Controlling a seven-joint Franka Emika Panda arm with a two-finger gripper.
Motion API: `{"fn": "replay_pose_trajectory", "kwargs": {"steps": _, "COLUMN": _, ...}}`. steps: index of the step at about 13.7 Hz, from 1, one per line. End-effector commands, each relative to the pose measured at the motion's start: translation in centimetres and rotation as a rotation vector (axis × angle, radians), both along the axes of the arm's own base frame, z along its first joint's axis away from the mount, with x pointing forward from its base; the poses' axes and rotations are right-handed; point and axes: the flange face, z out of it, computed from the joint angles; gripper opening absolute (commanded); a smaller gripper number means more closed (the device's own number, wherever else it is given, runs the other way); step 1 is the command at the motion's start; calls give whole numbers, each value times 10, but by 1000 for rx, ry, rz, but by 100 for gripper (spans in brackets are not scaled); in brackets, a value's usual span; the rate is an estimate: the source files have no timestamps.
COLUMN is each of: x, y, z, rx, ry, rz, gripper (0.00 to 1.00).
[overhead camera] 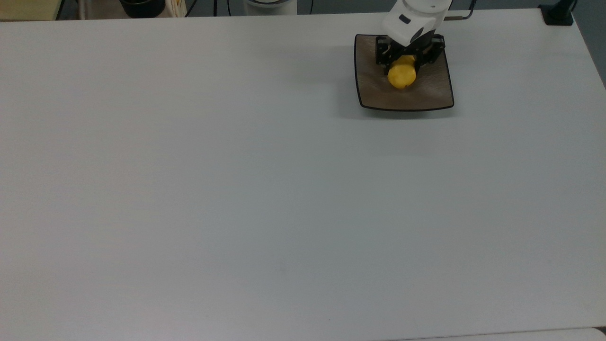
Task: Put potatoes on a ceramic plate
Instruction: 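Lower the potato onto the plate and open the gripper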
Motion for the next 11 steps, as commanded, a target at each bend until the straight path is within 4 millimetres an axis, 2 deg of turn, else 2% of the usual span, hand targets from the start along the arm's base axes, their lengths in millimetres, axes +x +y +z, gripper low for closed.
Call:
{"fn": "replay_pose_trajectory", "kwargs": {"steps": 1, "x": -7, "y": 3, "z": -16, "rx": 4, "ry": -28, "rz": 2, "gripper": 2}}
{"fn": "replay_pose_trajectory", "kwargs": {"steps": 2, "x": -6, "y": 3, "z": -20, "rx": -3, "ry": -34, "rz": 10, "gripper": 19}}
{"fn": "replay_pose_trajectory", "kwargs": {"steps": 4, "x": -6, "y": 4, "z": -19, "rx": -4, "ry": -34, "rz": 8, "gripper": 79}}
{"fn": "replay_pose_trajectory", "kwargs": {"steps": 5, "x": -6, "y": 5, "z": -18, "rx": -5, "ry": -35, "rz": 10, "gripper": 100}}
{"fn": "replay_pose_trajectory", "kwargs": {"steps": 9, "x": 5, "y": 11, "z": 11, "rx": 3, "ry": -49, "rz": 4, "gripper": 100}}
{"fn": "replay_pose_trajectory", "kwargs": {"steps": 11, "x": 5, "y": 6, "z": 38, "rx": 10, "ry": -66, "rz": -3, "gripper": 100}}
